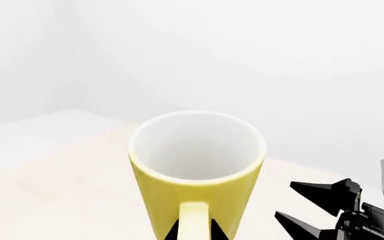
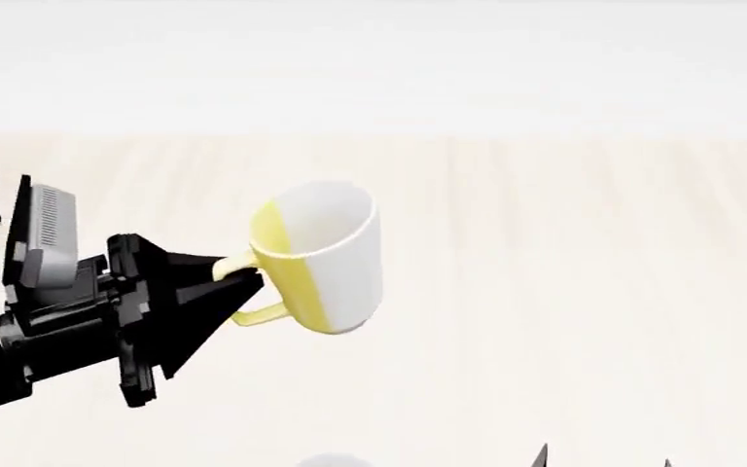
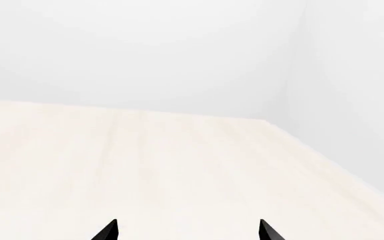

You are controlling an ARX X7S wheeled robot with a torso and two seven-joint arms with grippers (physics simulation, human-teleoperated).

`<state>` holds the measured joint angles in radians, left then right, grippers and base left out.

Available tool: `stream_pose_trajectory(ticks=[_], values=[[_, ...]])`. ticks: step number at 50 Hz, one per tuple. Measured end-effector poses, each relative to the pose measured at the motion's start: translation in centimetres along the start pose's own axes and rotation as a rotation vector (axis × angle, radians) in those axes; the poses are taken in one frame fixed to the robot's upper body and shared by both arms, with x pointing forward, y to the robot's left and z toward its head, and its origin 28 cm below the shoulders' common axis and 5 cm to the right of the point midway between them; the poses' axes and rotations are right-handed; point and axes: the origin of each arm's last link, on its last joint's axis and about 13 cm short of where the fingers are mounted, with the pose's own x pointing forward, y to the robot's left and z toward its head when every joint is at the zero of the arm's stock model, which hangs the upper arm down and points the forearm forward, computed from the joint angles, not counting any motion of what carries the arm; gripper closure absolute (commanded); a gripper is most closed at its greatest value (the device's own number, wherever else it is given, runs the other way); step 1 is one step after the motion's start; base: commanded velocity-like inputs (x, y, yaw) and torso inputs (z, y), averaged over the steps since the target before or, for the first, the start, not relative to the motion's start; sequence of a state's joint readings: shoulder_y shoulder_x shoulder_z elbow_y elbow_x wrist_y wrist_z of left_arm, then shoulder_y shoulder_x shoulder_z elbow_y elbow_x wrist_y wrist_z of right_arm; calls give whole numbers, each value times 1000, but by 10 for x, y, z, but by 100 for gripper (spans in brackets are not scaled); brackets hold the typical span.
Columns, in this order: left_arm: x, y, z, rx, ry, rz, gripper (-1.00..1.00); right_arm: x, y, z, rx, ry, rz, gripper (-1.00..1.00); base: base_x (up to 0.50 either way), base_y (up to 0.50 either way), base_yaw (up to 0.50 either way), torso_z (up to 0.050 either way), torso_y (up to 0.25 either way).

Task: Put the yellow and white mug to the front of the white mug.

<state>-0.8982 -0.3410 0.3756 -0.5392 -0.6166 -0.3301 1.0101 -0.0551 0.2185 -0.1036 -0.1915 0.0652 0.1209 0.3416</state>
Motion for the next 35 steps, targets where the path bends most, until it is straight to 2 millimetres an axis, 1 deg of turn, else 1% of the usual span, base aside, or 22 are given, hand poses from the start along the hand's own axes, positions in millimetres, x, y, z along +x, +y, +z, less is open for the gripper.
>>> stream_pose_trajectory(ticks=[7,17,35], values=[[8,-2,-1,12,12,-19,100,0,0,0,1,-1,-2,-100,0,0,0,0,0],[10,-2,-5,21,28,-19,100,-1,-1,0,1,-1,-2,-100,0,0,0,0,1],[13,6,-29,34,79,21,100,-1,0,1,-1,-5,1,-100,0,0,0,0,0]])
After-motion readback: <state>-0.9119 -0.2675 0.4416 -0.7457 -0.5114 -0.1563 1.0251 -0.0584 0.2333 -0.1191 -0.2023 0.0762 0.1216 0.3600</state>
